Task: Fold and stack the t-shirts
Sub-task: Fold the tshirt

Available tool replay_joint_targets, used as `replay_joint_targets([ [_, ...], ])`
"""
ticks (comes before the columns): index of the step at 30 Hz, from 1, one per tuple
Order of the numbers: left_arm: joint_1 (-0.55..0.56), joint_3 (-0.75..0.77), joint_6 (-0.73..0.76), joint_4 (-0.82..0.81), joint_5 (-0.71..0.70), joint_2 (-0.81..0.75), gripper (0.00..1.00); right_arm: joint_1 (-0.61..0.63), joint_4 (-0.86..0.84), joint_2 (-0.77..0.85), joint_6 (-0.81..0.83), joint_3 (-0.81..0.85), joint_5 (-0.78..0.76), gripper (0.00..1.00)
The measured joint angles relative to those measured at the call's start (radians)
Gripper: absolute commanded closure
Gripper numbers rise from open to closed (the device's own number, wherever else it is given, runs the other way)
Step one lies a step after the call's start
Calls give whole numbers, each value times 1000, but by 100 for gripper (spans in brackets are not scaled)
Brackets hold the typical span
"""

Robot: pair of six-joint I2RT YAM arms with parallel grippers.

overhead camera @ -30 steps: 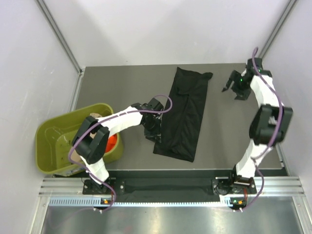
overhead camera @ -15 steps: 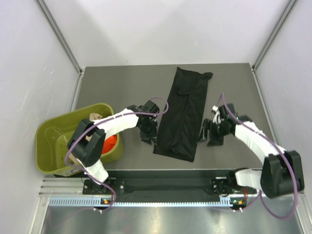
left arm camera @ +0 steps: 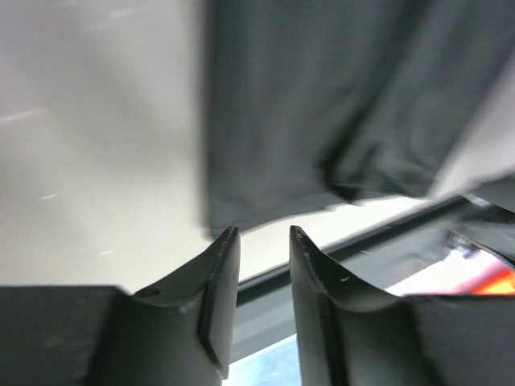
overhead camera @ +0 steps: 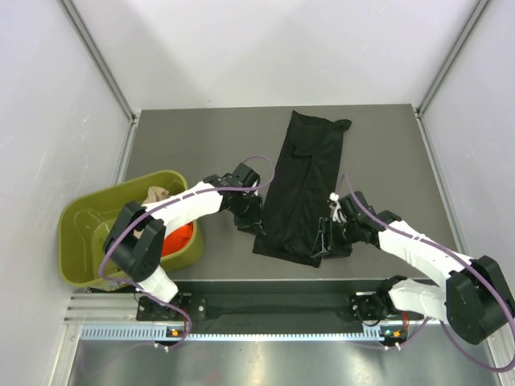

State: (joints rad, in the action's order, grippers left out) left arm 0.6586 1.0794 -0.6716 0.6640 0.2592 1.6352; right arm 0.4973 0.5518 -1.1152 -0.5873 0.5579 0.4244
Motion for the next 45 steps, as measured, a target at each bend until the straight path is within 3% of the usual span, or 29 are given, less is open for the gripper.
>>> replay_joint_targets([
  [5, 60, 21, -27, -85, 51, -3, 60, 11, 1, -48, -3, 12, -51, 50],
  [14, 193, 151, -54, -111, 30, 176, 59, 51, -8, -59, -42, 12, -83, 51],
  [32, 221, 201, -63, -55, -61, 237, 58, 82, -71, -126, -87, -40, -85, 61],
  [38, 241, 201, -64, -55, -25, 261, 68, 83, -94, -146, -93, -40, -80, 75],
  [44, 246, 201, -64, -55, 2, 266, 100, 83, -100, -151, -93, -47, -86, 88],
  [45, 245, 201, -64, -55, 6, 266, 100, 83, -98, -151, -93, -48, -85, 90],
])
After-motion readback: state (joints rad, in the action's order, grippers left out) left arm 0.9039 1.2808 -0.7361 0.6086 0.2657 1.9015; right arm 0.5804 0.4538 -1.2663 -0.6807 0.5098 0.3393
